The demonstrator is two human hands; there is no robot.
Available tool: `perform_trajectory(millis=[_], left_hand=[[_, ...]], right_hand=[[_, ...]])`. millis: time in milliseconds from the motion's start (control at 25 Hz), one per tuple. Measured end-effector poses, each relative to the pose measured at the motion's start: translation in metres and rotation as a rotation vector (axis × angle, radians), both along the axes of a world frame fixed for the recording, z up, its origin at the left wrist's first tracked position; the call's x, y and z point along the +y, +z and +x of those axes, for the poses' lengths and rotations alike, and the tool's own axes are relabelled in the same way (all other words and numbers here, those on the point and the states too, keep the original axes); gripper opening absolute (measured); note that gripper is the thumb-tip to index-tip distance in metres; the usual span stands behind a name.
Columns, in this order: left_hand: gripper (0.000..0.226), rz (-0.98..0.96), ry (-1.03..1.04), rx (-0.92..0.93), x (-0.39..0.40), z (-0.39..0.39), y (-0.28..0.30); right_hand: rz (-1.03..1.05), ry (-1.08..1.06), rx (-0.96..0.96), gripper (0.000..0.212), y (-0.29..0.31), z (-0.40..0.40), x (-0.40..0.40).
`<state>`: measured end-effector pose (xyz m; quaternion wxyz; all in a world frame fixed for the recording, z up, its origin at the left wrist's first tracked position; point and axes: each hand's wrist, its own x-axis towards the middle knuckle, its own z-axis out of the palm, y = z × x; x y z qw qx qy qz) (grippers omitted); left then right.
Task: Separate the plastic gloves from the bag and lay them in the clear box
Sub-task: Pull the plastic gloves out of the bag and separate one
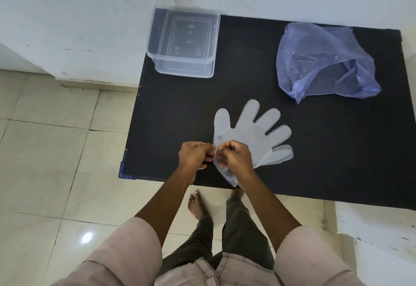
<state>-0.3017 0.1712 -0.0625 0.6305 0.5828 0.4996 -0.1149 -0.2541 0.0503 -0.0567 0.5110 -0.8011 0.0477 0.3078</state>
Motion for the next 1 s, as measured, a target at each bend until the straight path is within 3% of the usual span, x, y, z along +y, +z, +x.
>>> perform_trajectory(millis=[200, 400, 480, 1000], left_hand=[[0.010, 0.029, 0.044, 0.035, 0.013, -0.001, 0.003], [0.012, -0.047, -0.026, -0.023, 0.012, -0.001, 0.008], [0.011, -0.065, -0.067, -0.055, 0.009, 0.001, 0.010], [0.013, -0.089, -0.137, -0.070, 0.010, 0.000, 0.011]], right_hand=[[-0.019, -0.107, 0.084, 0.028, 0.001, 0.012, -0.014], [-0.012, 0.087, -0.011, 0.015, 0.008, 0.012, -0.010], [-0.009, 0.142, -0.025, 0.019, 0.010, 0.009, -0.002], [-0.026, 0.053, -0.003, 0.019, 0.001, 0.013, -0.005]])
